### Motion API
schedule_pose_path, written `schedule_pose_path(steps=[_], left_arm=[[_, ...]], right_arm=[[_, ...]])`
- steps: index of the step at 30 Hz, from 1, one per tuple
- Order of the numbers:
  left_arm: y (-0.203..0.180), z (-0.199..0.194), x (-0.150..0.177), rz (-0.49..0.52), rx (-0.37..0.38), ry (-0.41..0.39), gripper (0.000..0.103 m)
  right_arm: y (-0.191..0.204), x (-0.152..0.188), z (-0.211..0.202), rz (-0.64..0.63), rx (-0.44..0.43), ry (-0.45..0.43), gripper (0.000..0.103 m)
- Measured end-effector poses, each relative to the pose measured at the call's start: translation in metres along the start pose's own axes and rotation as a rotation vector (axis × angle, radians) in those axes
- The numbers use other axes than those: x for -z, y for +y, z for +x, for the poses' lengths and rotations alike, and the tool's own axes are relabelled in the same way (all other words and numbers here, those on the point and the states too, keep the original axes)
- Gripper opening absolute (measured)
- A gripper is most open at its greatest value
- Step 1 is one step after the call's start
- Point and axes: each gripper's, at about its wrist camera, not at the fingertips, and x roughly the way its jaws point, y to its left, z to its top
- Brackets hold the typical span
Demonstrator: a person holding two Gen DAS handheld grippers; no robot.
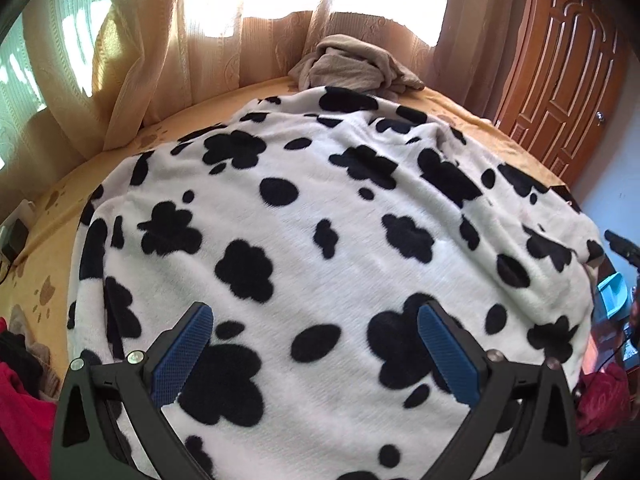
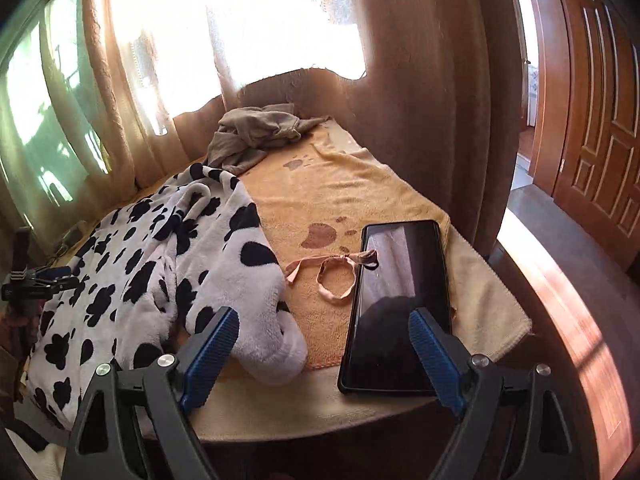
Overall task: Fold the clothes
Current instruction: 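Grasp a blanket corner with the right gripper and lift it up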
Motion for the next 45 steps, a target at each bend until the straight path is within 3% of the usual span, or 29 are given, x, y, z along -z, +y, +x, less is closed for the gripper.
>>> schedule_pose_path(steps=[5, 7, 8, 9, 10, 14, 21, 25, 29, 32, 35, 40, 45], left_arm=[[-0.036, 0.012, -0.022, 0.004, 0.048, -0.014, 0.103], [-0.049, 0.023, -0.026, 0.004, 0.068, -0.002, 0.103], [-0.054, 0.028, -0.027, 0.005, 0.078, 0.007, 0.103], [-0.059, 0.034, -0.029, 0.005, 0.084, 0.016, 0.103], [-0.061, 0.041, -0.029, 0.004, 0.084, 0.027, 0.103], [-0.067, 0.063, -0.030, -0.007, 0.082, 0.069, 0.103], [-0.059, 0.074, -0.033, -0.034, 0.060, 0.086, 0.103], [-0.065, 0.081, -0.030, -0.032, 0.075, 0.109, 0.103], [-0.097, 0.091, -0.018, 0.038, 0.121, 0.159, 0.103], [-0.125, 0.091, -0.010, 0.117, 0.104, 0.163, 0.103], [-0.143, 0.086, -0.006, 0.170, 0.099, 0.158, 0.103], [-0.127, 0.063, -0.013, 0.129, 0.191, 0.125, 0.103], [-0.087, 0.033, -0.016, 0.074, 0.121, 0.033, 0.103]], right_arm=[[0.036, 0.011, 0.025, -0.144, -0.039, 0.027, 0.089], [0.046, 0.012, 0.037, -0.187, -0.063, 0.053, 0.080], [0.050, 0.012, 0.044, -0.203, -0.076, 0.074, 0.054], [0.052, 0.013, 0.051, -0.209, -0.079, 0.095, 0.018], [0.054, 0.013, 0.055, -0.215, -0.085, 0.105, 0.012], [0.048, 0.003, 0.057, -0.191, -0.107, 0.070, 0.012], [-0.007, -0.083, -0.011, 0.022, -0.163, -0.244, 0.012], [-0.030, -0.131, -0.025, 0.093, -0.146, -0.344, 0.012], [-0.028, -0.160, 0.004, 0.113, -0.157, -0.295, 0.012], [-0.027, -0.167, 0.038, 0.149, -0.182, -0.226, 0.012], [-0.019, -0.174, 0.049, 0.175, -0.226, -0.236, 0.012], [0.022, -0.201, 0.042, 0.117, -0.293, -0.296, 0.012], [0.106, -0.233, 0.042, -0.028, -0.393, -0.312, 0.012]])
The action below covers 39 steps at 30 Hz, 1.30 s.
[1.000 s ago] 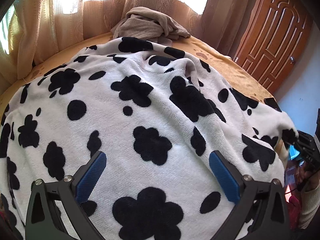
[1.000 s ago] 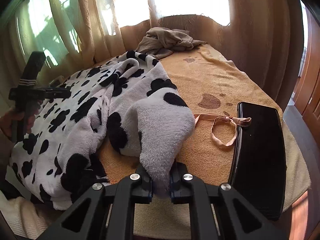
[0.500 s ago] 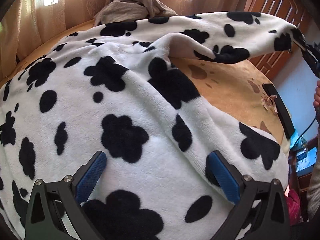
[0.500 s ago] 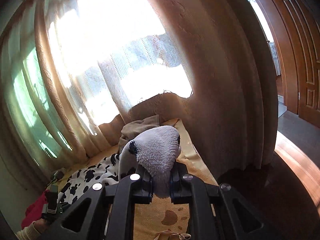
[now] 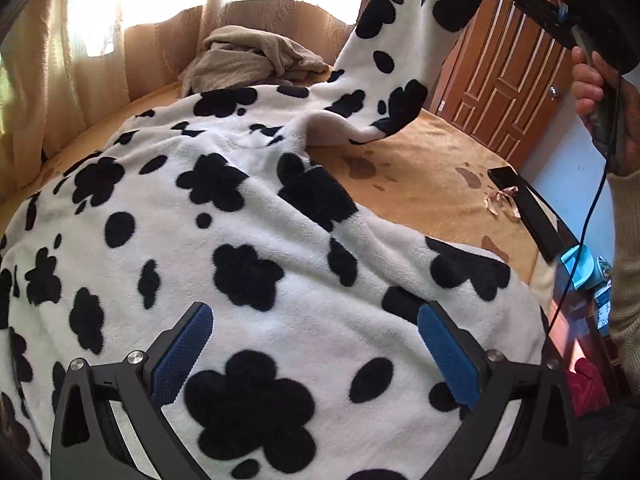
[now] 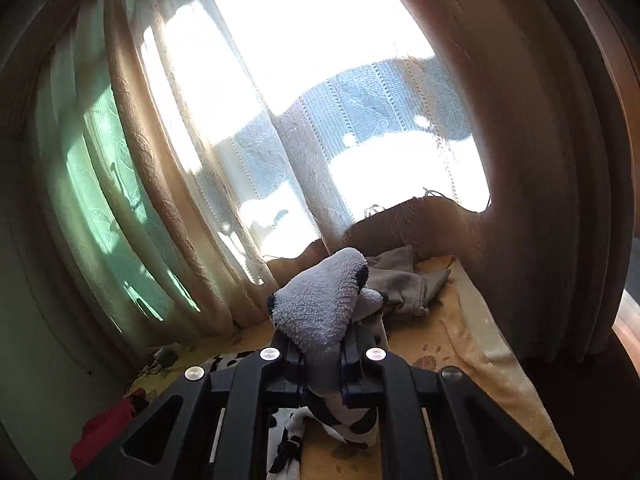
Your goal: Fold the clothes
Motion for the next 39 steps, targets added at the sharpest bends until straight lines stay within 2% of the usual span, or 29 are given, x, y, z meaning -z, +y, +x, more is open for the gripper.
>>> schedule_pose_path(steps=[4, 11, 17, 23, 25, 26, 27, 28, 30, 33, 36, 38, 39], left_arm=[[0.055, -0.026, 0.010, -0.120, -0.057, -0.058, 0.103], [0.143, -0.057, 0.043, -0.308, -0.116, -0.114, 0.103], [0.183, -0.069, 0.068, -0.385, -0.108, -0.139, 0.103], [0.203, -0.069, 0.076, -0.406, -0.107, -0.129, 0.103], [0.206, -0.071, 0.075, -0.400, -0.112, -0.132, 0.103], [0.207, -0.071, 0.074, -0.398, -0.116, -0.136, 0.103], [0.208, -0.072, 0.072, -0.394, -0.124, -0.139, 0.103], [0.208, -0.072, 0.070, -0.391, -0.135, -0.141, 0.103], [0.210, -0.071, 0.066, -0.389, -0.143, -0.144, 0.103], [0.213, -0.073, 0.058, -0.394, -0.148, -0.158, 0.103], [0.215, -0.076, 0.044, -0.388, -0.160, -0.182, 0.103], [0.217, -0.069, 0.025, -0.373, -0.172, -0.183, 0.103], [0.218, -0.065, 0.015, -0.364, -0.178, -0.179, 0.103]], right_arm=[[0.063, -0.007, 0.051, -0.081, -0.101, 0.049, 0.013], [0.159, 0.021, 0.156, -0.222, -0.187, 0.211, 0.013], [0.213, 0.088, 0.250, -0.328, -0.208, 0.417, 0.013], [0.240, 0.162, 0.314, -0.458, -0.179, 0.609, 0.015], [0.243, 0.179, 0.327, -0.479, -0.177, 0.655, 0.024], [0.243, 0.184, 0.329, -0.473, -0.186, 0.672, 0.045], [0.243, 0.188, 0.332, -0.468, -0.196, 0.689, 0.072], [0.243, 0.188, 0.331, -0.461, -0.215, 0.696, 0.081], [0.248, 0.182, 0.320, -0.473, -0.273, 0.687, 0.082], [0.245, 0.159, 0.295, -0.463, -0.290, 0.612, 0.082], [0.216, 0.129, 0.271, -0.387, -0.194, 0.520, 0.082], [0.190, 0.114, 0.259, -0.343, -0.085, 0.475, 0.082], [0.177, 0.114, 0.259, -0.324, -0.044, 0.487, 0.082]])
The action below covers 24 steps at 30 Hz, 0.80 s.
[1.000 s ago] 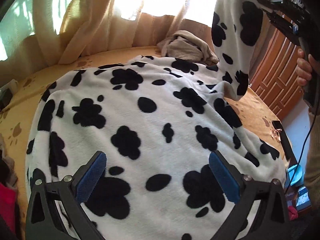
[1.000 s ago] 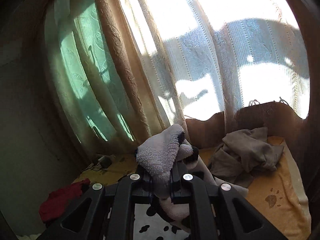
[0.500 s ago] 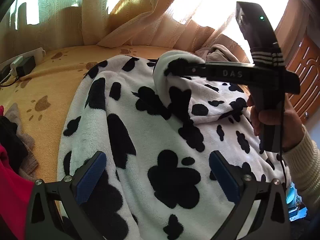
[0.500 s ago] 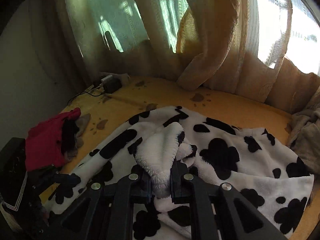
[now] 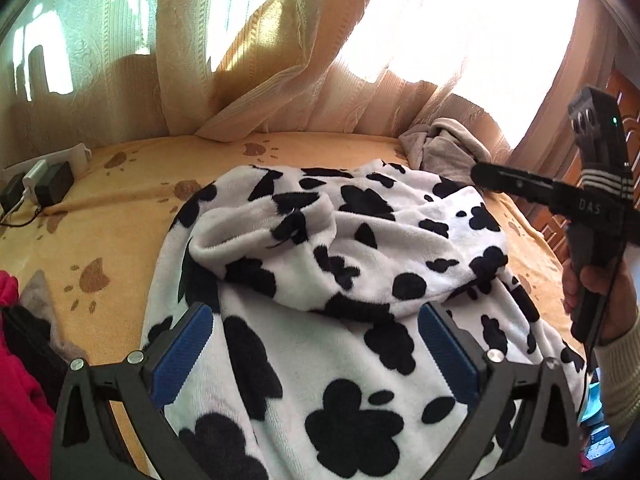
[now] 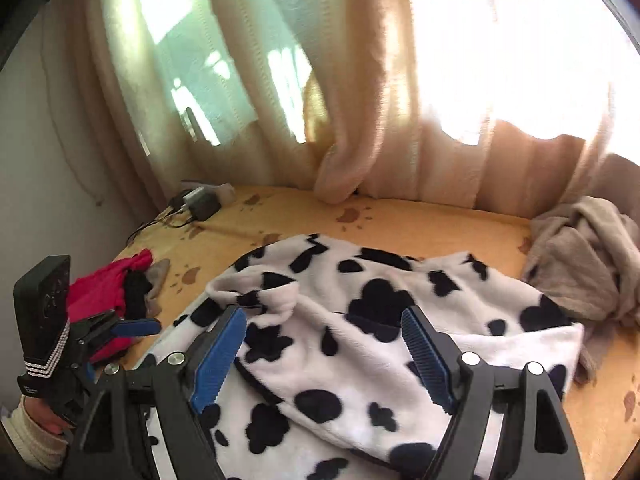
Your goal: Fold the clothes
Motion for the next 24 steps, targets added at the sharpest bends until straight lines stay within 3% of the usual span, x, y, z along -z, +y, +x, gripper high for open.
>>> schedule_pose_path(steps=[6, 9, 11, 14, 18, 24], left_arm=[[-0.024, 0.063, -0.043, 0.063, -0.055, 0.080, 0.103], [-0.017, 0.092, -0.038, 0.104, -0.152, 0.168, 0.103], [0.000, 0.099, -0.023, 0.115, -0.213, 0.217, 0.103], [0.023, 0.088, 0.000, 0.102, -0.214, 0.236, 0.103], [0.032, 0.056, 0.018, 0.121, -0.282, 0.213, 0.103], [0.051, 0.017, 0.024, -0.004, -0.237, 0.158, 0.103]], right_arm=[[-0.050, 0.037, 0.030, 0.064, 0.119, 0.143, 0.082], [-0.062, 0.055, 0.048, 0.029, 0.153, 0.231, 0.082], [-0.060, 0.062, 0.047, -0.045, 0.193, 0.237, 0.082], [-0.062, 0.065, 0.044, -0.070, 0.181, 0.240, 0.082], [-0.064, 0.067, 0.045, -0.068, 0.173, 0.234, 0.082], [-0.058, 0.063, 0.029, -0.033, 0.160, 0.170, 0.082]])
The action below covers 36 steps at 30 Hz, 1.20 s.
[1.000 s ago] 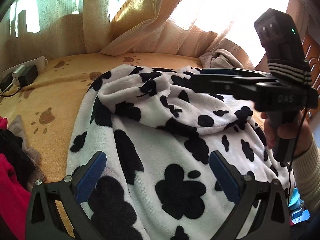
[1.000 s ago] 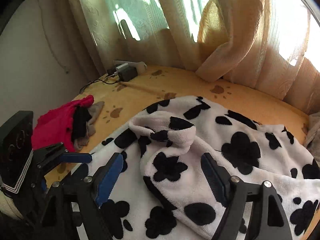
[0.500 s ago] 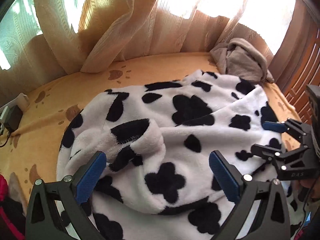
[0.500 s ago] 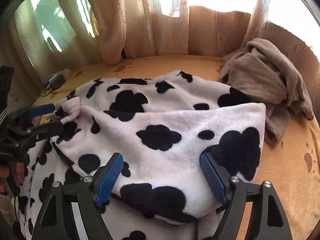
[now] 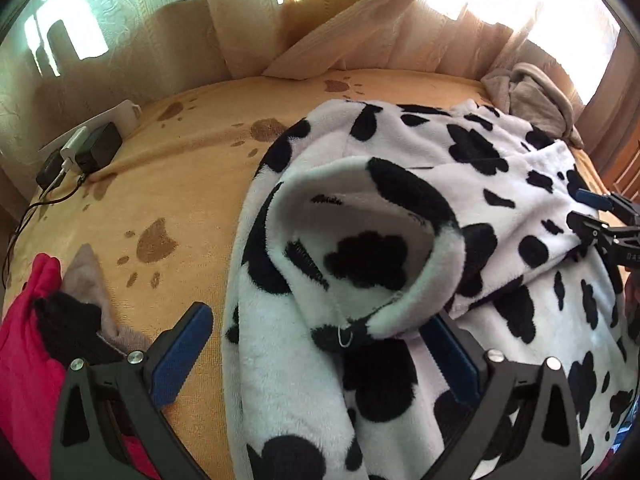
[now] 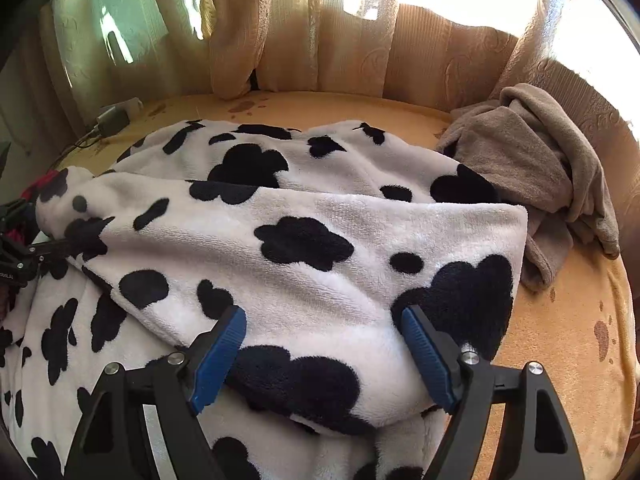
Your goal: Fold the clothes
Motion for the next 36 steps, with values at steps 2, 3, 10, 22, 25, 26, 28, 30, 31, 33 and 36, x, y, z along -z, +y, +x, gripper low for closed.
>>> schedule_pose_path(steps=[2, 3, 10, 22, 25, 26, 28, 30, 31, 33, 36], left_arm=[[-0.010, -0.017, -0.007, 0.014, 0.012, -0.059, 0.103], [-0.015, -0.025, -0.012, 0.023, 0.021, -0.088, 0.103], [-0.054, -0.039, -0.045, 0.046, 0.139, -0.192, 0.103], [-0.035, 0.066, -0.035, 0.034, 0.020, 0.007, 0.103], [-0.038, 0.066, -0.032, 0.057, -0.002, -0.005, 0.103], [-0.036, 0.066, -0.032, 0.051, 0.001, -0.006, 0.103], [-0.036, 0.055, -0.030, 0.046, -0.005, -0.024, 0.103], [-0.038, 0.041, -0.028, 0.042, -0.018, -0.051, 0.103], [-0.039, 0.034, -0.026, 0.040, -0.024, -0.064, 0.103], [-0.041, 0.013, -0.020, 0.050, -0.014, -0.104, 0.103], [-0.058, -0.014, -0.012, 0.079, 0.039, -0.140, 0.103]], right_arm=[[0.003, -0.006, -0.014, 0.015, -0.014, -0.048, 0.082], [0.005, -0.009, -0.018, 0.010, -0.005, -0.063, 0.082], [0.002, -0.026, -0.004, -0.012, 0.085, -0.047, 0.082], [-0.012, 0.001, 0.035, -0.050, 0.154, -0.009, 0.087], [-0.015, 0.001, 0.035, -0.041, 0.143, -0.009, 0.088], [-0.015, 0.002, 0.034, -0.041, 0.143, -0.010, 0.088], [-0.018, 0.002, 0.032, -0.039, 0.132, -0.010, 0.088], [-0.021, 0.003, 0.028, -0.031, 0.119, -0.016, 0.088], [-0.019, 0.001, 0.017, -0.017, 0.115, -0.037, 0.088], [-0.015, -0.001, -0.004, 0.014, 0.109, -0.082, 0.088], [-0.003, 0.001, -0.041, 0.039, 0.037, -0.116, 0.088]])
